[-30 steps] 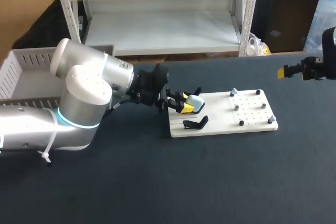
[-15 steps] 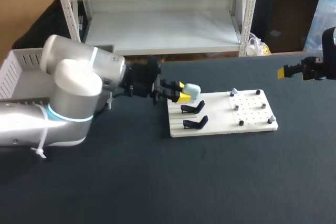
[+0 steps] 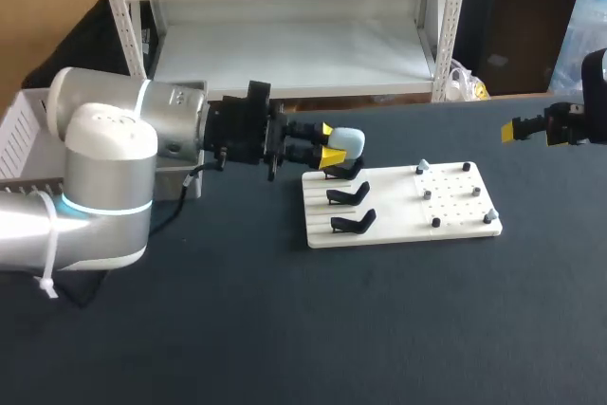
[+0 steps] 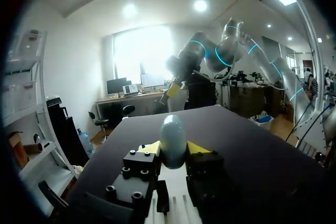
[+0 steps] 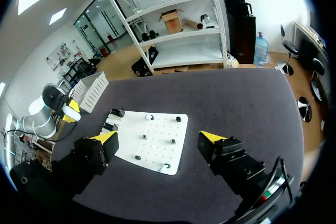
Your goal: Pick up each earbud case from the left stands, insert the matching earbuds, close the lid, and place the case in the box.
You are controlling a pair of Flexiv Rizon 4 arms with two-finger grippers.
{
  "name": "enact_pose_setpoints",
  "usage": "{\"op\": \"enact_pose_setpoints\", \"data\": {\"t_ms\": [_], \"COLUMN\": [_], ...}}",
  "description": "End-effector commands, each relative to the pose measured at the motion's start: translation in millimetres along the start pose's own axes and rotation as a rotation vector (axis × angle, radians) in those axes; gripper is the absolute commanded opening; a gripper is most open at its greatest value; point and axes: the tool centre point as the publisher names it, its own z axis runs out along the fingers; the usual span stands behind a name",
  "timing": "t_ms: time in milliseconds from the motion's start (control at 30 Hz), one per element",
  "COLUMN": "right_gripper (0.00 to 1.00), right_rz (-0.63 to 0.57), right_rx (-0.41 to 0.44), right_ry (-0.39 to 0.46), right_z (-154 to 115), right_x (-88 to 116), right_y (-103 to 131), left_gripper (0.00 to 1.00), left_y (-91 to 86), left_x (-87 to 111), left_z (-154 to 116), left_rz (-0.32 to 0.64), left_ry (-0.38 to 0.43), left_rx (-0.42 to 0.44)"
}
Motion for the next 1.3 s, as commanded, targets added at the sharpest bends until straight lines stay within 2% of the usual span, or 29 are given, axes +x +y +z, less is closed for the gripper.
{"op": "enact_pose_setpoints", "data": {"t_ms": [33, 600, 833, 900, 1033, 1300], "right_gripper": [1.0, 1.0, 1.0, 1.0, 1.0, 1.0], "right_rz": [-0.001, -0.001, -0.001, -0.001, -0.042, -0.153], "right_rx": [-0.005, -0.005, -0.005, -0.005, -0.013, -0.037], "right_ry": [0.0, 0.0, 0.0, 0.0, 0.015, 0.047], "right_z": [0, 0, 0, 0, -3, -18], "right_x": [0, 0, 0, 0, -1, 9], "right_y": [-1, -1, -1, -1, 11, 55], "left_gripper": [0.0, 0.0, 0.0, 0.0, 0.0, 0.0], "left_y": [-4.9, -4.9, -20.0, -22.2, -24.3, -22.1], "left_x": [-0.6, -0.6, -0.9, -0.8, -0.1, -1.6], "left_z": [-1, -1, 6, 9, 13, 15], "left_rz": [0.002, 0.002, -0.043, -0.046, -0.05, -0.017], "left_ry": [-0.002, -0.002, -0.1, -0.104, -0.115, -0.146], "left_rx": [-0.031, -0.031, -0.07, -0.073, -0.077, -0.082]}}
